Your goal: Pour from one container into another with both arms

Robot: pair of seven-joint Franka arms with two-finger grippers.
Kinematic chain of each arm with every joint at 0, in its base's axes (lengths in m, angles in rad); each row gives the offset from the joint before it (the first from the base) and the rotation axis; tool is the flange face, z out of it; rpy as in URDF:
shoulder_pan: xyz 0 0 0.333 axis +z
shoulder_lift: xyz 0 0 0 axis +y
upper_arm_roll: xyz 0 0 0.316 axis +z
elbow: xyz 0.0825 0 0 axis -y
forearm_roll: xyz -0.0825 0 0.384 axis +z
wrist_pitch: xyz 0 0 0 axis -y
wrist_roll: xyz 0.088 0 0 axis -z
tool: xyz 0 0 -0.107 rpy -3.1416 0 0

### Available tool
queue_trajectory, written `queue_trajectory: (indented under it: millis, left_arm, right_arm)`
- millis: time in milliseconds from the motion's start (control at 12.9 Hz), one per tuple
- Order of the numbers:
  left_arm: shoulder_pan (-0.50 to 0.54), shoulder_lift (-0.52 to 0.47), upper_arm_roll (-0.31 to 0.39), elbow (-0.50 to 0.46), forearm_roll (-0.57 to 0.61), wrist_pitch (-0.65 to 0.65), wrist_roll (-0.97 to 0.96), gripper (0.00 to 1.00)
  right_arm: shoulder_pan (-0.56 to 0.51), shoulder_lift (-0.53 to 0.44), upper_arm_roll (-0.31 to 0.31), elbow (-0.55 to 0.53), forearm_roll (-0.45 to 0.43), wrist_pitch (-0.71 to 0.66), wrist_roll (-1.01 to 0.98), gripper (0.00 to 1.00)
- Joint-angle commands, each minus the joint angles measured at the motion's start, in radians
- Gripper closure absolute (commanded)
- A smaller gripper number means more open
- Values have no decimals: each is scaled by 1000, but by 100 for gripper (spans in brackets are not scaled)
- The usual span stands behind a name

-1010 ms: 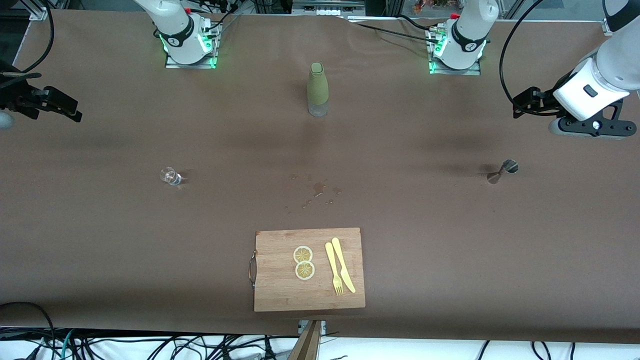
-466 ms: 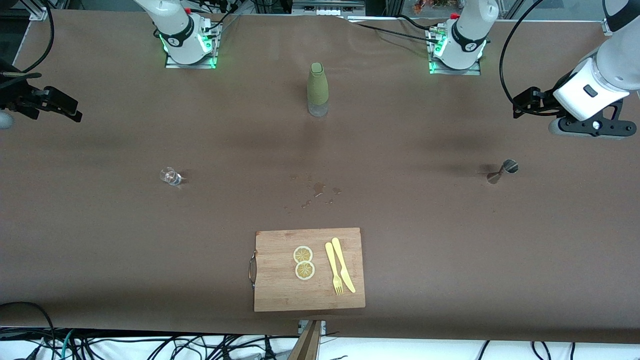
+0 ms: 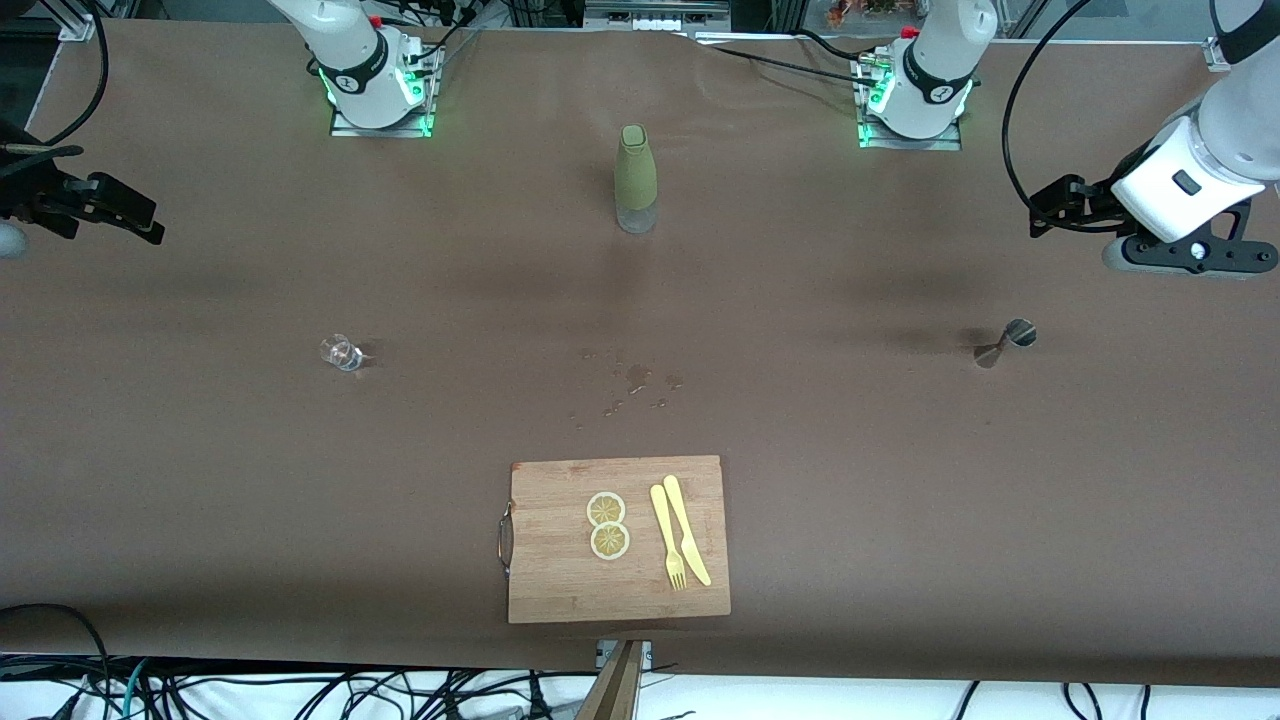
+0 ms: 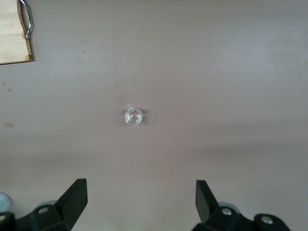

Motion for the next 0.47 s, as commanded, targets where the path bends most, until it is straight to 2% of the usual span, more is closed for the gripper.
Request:
queue_trajectory:
  millis: [0, 155, 311, 389]
  left_arm:
    - [16, -7, -1, 7, 10, 2, 11, 0]
    - [17, -6, -1, 9, 10, 5, 11, 0]
    - [17, -1, 0, 7, 12, 5, 11, 0]
    - [17, 0, 0, 7, 13, 5, 11, 0]
  right_arm:
    - [-3, 8, 3, 7, 21, -4, -20, 0]
    - [-3, 41, 4, 4, 22, -18, -58, 0]
    - [-6, 67, 3, 4, 22, -18, -209, 0]
    - [-9, 110, 0, 7, 18, -21, -318, 0]
